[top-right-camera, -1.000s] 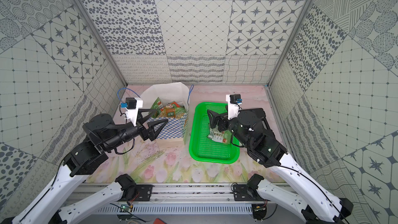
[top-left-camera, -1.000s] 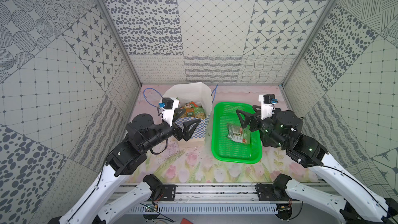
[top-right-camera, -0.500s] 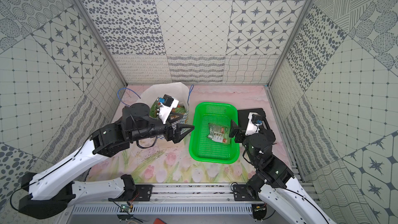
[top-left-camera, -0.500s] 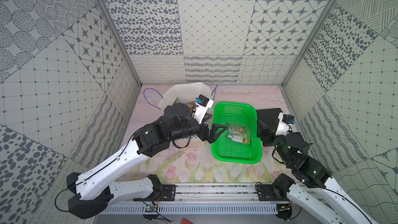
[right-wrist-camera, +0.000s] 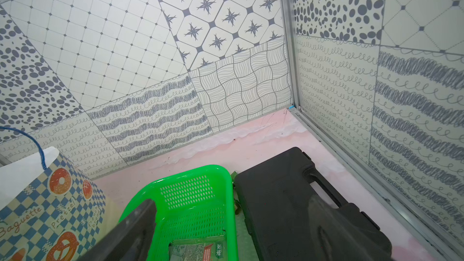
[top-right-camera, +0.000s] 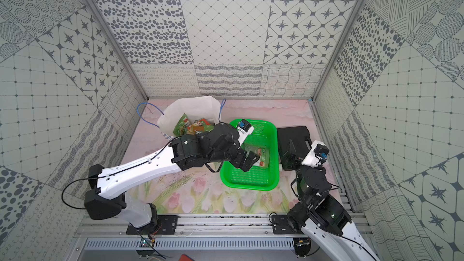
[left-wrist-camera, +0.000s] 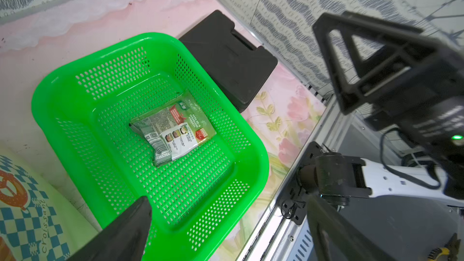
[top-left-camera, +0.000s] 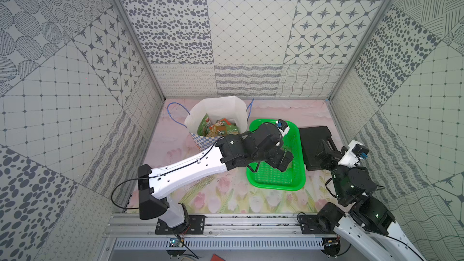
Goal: Place the condiment packets inside the bag
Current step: Pick up the condiment packet from the storage box.
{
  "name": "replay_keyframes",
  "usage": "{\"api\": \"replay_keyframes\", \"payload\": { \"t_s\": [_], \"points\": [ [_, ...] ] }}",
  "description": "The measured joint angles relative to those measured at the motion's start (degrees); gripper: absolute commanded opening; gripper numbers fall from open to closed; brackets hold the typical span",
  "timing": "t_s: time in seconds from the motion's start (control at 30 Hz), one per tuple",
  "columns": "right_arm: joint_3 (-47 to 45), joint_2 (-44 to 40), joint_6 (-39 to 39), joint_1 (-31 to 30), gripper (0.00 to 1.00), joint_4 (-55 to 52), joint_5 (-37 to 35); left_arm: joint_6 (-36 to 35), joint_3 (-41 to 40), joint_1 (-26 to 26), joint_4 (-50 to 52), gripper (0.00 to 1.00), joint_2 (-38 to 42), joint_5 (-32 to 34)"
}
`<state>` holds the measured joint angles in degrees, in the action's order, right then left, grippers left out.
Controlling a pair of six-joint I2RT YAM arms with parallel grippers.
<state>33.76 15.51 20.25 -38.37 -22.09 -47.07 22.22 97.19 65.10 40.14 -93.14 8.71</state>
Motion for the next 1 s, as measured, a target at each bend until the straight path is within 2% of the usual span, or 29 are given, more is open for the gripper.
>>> {"api": "replay_keyframes", "payload": {
  "t_s": [0.3,0.53,0.67,0.8,1.0],
  "points": [
    [-0.26,0.00,0.13,0.00,0.97,0.09,-0.98,1.88,7.28,-0.26,5.75,1.00,-14.36,3.65],
    [-0.28,-0.24,0.13,0.00,0.97,0.11,-1.05,4.66,11.76,-4.33,9.31,0.98,-24.76,2.86],
    [-0.52,-0.24,0.13,0.00,0.97,0.15,-1.05,6.14,12.28,-7.19,9.86,0.91,-28.63,1.20],
    [-0.59,-0.24,0.11,0.00,0.97,0.24,-1.05,7.34,12.81,-9.42,9.81,0.72,-32.13,-0.92],
    [-1.03,-0.24,0.11,0.00,0.97,0.76,-1.03,8.83,12.92,-10.84,9.75,0.66,-36.24,-2.54]
  ]
}}
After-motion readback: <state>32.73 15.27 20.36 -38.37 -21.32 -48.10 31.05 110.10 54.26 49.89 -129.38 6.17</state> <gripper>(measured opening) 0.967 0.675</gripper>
